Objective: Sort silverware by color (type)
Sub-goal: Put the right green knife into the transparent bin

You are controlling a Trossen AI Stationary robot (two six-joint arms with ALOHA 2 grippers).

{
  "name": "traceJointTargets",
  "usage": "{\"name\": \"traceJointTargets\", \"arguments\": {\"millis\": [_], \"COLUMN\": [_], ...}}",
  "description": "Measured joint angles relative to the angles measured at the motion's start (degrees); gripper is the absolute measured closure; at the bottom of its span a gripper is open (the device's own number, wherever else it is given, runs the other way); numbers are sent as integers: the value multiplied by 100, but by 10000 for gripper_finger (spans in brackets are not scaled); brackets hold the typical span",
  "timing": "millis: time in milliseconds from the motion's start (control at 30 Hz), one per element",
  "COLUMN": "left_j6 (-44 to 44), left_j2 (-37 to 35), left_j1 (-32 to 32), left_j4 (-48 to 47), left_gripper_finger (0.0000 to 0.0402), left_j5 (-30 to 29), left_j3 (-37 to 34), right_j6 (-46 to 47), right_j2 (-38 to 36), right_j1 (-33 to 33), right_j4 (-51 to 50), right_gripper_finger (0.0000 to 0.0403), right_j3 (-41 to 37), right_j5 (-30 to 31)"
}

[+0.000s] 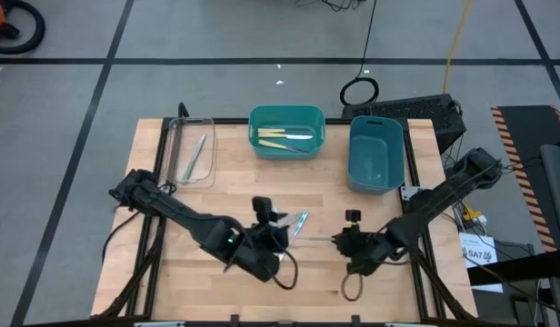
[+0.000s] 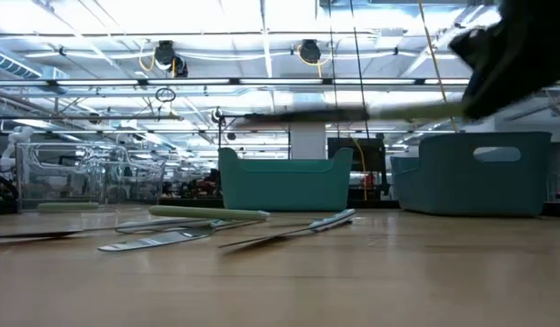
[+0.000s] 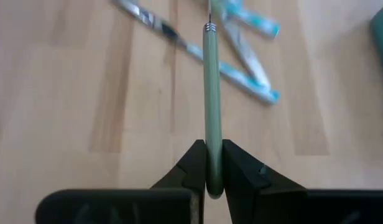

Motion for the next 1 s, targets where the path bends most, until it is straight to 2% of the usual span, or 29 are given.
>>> {"name": "traceJointTargets", "arguments": {"millis": [167, 267, 400, 600, 733, 833, 900, 1000], "left_j6": [-555, -997, -1254, -883, -478, -118, 263, 919], "left_j2": [-814, -1427, -2025, -2422, -2417, -2420, -2412, -2418], "left_j1": [-271, -530, -844, -1049, -1008, -871, -763, -564], "left_j4": [-357, -197, 430, 2120, 3111, 4096, 4924, 6412], "left_gripper_finger": [232, 232, 232, 232, 232, 232, 232, 232], "left_j5": [-559, -937, -1372, -1452, -1426, -1188, -834, 55], "left_j3": [-507, -1049, -1976, -3162, -3557, -3860, -4088, -4429], "right_j6": [-8, -94, -797, -2111, -2772, -3254, -3521, -3737], "right_j2": [-693, -1084, -1628, -2122, -2140, -2059, -1950, -1703], "right_j1": [415, 618, 692, 490, 326, 173, 64, -115], "right_j4": [98, 482, 1947, 4407, 5473, 6187, 6658, 7309], "right_gripper_finger": [377, 377, 377, 377, 377, 377, 377, 377], "right_j3": [-251, -694, -1425, -2209, -2340, -2341, -2341, -2339], "right_j5": [495, 811, 1098, 1087, 1072, 870, 578, 159]}}
